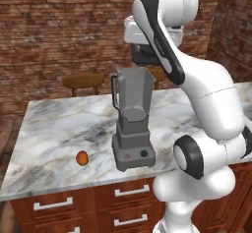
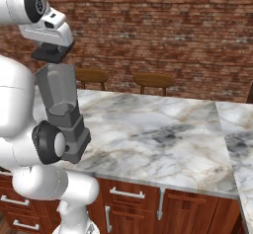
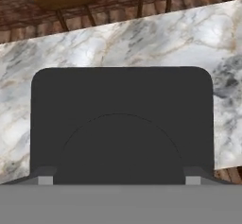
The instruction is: Open the blender lid, put the mango in the blender, close the lid, and start the blender.
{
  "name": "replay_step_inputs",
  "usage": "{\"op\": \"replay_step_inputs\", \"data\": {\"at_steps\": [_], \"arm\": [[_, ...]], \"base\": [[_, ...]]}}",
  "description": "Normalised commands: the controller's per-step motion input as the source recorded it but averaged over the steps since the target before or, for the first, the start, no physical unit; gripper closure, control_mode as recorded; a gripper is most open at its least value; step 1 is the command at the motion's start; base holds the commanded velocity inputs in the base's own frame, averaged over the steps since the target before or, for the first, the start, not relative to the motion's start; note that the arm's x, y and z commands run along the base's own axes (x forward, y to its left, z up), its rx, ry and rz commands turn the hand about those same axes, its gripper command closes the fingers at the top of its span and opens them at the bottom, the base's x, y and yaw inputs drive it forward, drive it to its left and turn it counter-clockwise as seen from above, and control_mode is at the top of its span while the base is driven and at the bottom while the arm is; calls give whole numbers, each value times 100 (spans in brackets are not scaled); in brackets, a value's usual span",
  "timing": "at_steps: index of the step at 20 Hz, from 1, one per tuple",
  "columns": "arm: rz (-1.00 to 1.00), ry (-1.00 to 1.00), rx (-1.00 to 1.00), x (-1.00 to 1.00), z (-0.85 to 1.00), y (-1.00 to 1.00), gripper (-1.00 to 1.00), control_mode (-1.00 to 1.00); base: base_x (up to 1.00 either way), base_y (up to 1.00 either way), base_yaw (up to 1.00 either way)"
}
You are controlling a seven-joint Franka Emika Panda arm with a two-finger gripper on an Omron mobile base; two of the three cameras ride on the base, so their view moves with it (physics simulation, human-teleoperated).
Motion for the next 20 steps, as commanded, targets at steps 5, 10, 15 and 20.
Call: {"op": "replay_step_inputs", "data": {"at_steps": [5,10,15,20], "arm": [[-6,-2,6,-43,-4,-95,100,-100],[-4,0,6,-27,-35,-100,100,-100],[-3,0,9,-12,-78,-100,100,-100],[-1,2,3,2,-97,-98,100,-100]], "base": [[0,0,0],[0,0,0],[0,0,0],[0,0,0]]}}
